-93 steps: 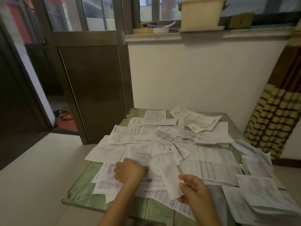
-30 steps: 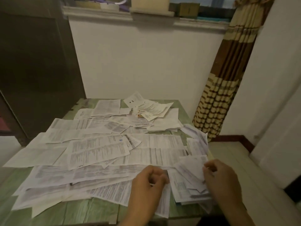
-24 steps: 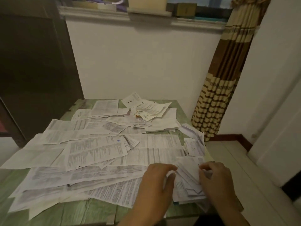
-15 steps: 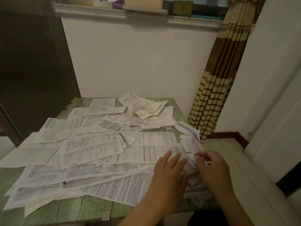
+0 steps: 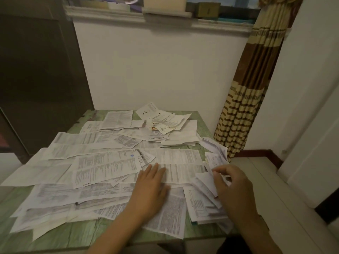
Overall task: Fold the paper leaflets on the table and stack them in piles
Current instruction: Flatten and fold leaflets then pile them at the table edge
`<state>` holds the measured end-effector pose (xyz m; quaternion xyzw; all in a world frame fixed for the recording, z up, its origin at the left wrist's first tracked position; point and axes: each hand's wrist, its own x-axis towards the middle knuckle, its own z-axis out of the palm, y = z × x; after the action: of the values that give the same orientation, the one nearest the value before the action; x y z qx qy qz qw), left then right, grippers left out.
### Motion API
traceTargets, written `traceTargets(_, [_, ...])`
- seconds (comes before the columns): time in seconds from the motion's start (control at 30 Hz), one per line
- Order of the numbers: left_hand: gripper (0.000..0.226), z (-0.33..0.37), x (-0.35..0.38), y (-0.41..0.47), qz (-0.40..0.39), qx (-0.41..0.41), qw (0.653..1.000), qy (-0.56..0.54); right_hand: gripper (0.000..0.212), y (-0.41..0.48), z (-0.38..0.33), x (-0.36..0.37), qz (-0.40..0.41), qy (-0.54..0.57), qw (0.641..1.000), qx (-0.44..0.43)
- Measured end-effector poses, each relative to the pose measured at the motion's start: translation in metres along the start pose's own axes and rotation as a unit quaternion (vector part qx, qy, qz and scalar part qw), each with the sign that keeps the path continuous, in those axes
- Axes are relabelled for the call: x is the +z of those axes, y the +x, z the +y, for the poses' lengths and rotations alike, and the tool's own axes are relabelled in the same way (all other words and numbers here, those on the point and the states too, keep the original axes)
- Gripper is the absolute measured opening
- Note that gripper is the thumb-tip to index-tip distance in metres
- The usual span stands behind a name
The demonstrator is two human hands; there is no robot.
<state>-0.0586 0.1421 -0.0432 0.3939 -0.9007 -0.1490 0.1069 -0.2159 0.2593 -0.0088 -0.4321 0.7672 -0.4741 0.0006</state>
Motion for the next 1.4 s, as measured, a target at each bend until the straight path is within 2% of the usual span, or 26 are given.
traceTargets(0.13, [0.064,-0.012,-0.004,0.012,-0.015,-0.028,0.999,-0.005,0.014,-0.008,-0.011,0.019,0.010,-0.036,0.996,-0.077])
traceTargets(0.27, [0.060,-0.034,-0.015,0.013,0.041,-0.052,0.998,-0.011,0.015,-0.008,-0.018,0.023,0.030,-0.048,0.992,-0.117])
traceTargets(0.33, [0.062,-0.054,-0.024,0.012,0.055,-0.096,0.994,0.013,0.015,-0.009,-0.022,0.027,0.026,-0.044,0.991,-0.127])
traceTargets(0.43, [0.073,-0.085,-0.033,0.005,0.024,-0.170,0.985,0.022,0.021,-0.014,-0.031,0.041,-0.007,-0.012,0.992,-0.126])
traceTargets(0.47, [0.071,-0.091,-0.033,0.004,0.016,-0.178,0.984,0.022,0.023,-0.016,-0.035,0.047,-0.020,-0.004,0.991,-0.130])
traceTargets(0.53, [0.053,-0.099,-0.035,0.003,0.014,-0.169,0.985,0.037,0.022,-0.021,-0.040,0.060,-0.041,-0.004,0.990,-0.138])
traceTargets(0.6, [0.039,-0.101,-0.042,0.002,0.011,-0.154,0.987,0.033,0.020,-0.026,-0.046,0.070,-0.077,-0.004,0.990,-0.121])
traceTargets(0.73, [0.040,-0.104,-0.057,-0.001,-0.060,-0.120,0.991,0.018,0.016,-0.036,-0.055,0.083,-0.154,0.022,0.986,-0.067])
traceTargets(0.8, [0.033,-0.100,-0.069,-0.014,-0.034,-0.101,0.994,-0.022,0.018,-0.039,-0.061,0.086,-0.176,0.045,0.982,-0.044])
traceTargets(0.87, [0.024,-0.095,-0.084,-0.029,0.028,-0.104,0.989,-0.097,0.021,-0.040,-0.070,0.088,-0.184,0.109,0.977,-0.007])
traceTargets(0.97, [0.037,-0.085,-0.114,-0.051,0.100,-0.125,0.952,-0.259,0.028,-0.037,-0.084,0.087,-0.163,0.209,0.963,0.056])
traceTargets(1.03, [0.032,-0.078,-0.131,-0.066,0.087,-0.143,0.892,-0.419,0.042,-0.035,-0.094,0.087,-0.181,0.267,0.941,0.104])
traceTargets(1.1, [0.027,-0.072,-0.142,-0.077,0.027,-0.160,0.827,-0.538,0.047,-0.032,-0.102,0.085,-0.239,0.363,0.886,0.164])
traceTargets(1.13, [0.026,-0.071,-0.144,-0.079,0.005,-0.165,0.812,-0.560,0.044,-0.031,-0.105,0.082,-0.281,0.417,0.844,0.187])
traceTargets(1.2, [0.027,-0.071,-0.142,-0.086,-0.012,-0.179,0.803,-0.568,0.040,-0.033,-0.111,0.080,-0.357,0.480,0.776,0.200])
traceTargets(1.23, [0.027,-0.071,-0.141,-0.087,-0.015,-0.183,0.803,-0.567,0.037,-0.035,-0.112,0.079,-0.374,0.489,0.763,0.199])
traceTargets(1.27, [0.027,-0.072,-0.137,-0.091,-0.014,-0.184,0.805,-0.564,0.034,-0.038,-0.114,0.078,-0.372,0.486,0.765,0.198])
traceTargets(1.4, [0.021,-0.071,-0.125,-0.102,-0.024,-0.180,0.826,-0.534,0.024,-0.047,-0.110,0.081,-0.295,0.423,0.839,0.174])
